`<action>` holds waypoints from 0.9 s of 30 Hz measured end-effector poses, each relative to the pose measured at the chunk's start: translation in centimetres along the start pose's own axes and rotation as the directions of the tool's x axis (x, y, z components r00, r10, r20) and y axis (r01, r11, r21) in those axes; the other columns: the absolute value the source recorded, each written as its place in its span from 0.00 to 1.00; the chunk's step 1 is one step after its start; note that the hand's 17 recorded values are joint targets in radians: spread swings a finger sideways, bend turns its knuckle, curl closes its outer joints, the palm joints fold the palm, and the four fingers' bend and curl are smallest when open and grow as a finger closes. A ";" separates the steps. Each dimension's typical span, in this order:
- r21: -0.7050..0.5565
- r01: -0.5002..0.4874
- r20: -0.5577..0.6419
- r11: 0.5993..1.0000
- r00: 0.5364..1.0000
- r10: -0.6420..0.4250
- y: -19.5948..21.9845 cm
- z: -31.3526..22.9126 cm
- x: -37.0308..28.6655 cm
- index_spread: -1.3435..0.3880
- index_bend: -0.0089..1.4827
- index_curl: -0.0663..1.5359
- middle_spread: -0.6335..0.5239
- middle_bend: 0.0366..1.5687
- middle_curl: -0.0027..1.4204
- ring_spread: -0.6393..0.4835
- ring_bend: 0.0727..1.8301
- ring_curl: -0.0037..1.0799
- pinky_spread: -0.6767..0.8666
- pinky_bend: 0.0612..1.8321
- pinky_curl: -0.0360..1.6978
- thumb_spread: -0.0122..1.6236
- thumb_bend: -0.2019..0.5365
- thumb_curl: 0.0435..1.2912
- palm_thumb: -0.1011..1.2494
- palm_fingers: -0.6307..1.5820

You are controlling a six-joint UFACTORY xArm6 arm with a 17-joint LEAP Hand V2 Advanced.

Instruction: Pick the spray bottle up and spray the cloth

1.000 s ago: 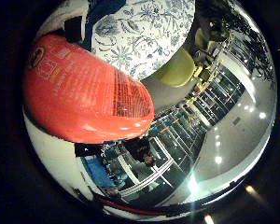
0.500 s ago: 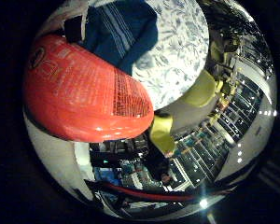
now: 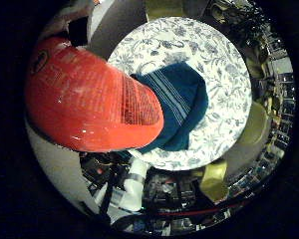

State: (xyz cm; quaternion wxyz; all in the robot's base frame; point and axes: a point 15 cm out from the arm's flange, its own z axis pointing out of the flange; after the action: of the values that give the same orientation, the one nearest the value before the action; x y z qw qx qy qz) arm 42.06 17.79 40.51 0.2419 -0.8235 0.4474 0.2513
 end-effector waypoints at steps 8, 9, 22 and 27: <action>0.170 0.033 0.174 0.985 0.983 -0.063 -2.0 4.7 2.4 0.66 0.74 0.47 0.48 0.84 0.39 0.43 0.78 0.50 0.28 0.57 0.61 0.45 0.25 0.69 0.89 0.84; 0.184 0.037 0.191 0.982 0.979 -0.072 -2.1 5.4 2.6 0.66 0.74 0.47 0.48 0.84 0.39 0.43 0.78 0.50 0.28 0.57 0.61 0.45 0.25 0.69 0.89 0.84; 0.229 0.080 0.347 0.970 0.925 -0.158 -4.0 13.1 3.0 0.66 0.75 0.48 0.48 0.84 0.39 0.43 0.78 0.50 0.28 0.57 0.61 0.42 0.25 0.70 0.89 0.84; 0.215 0.086 0.368 0.973 0.916 -0.162 -3.9 14.9 3.4 0.66 0.75 0.48 0.48 0.84 0.39 0.43 0.78 0.50 0.28 0.57 0.61 0.42 0.25 0.71 0.89 0.84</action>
State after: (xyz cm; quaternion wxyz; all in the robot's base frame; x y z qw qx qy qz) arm 44.10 26.87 27.74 0.4193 -0.7579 0.3604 0.3464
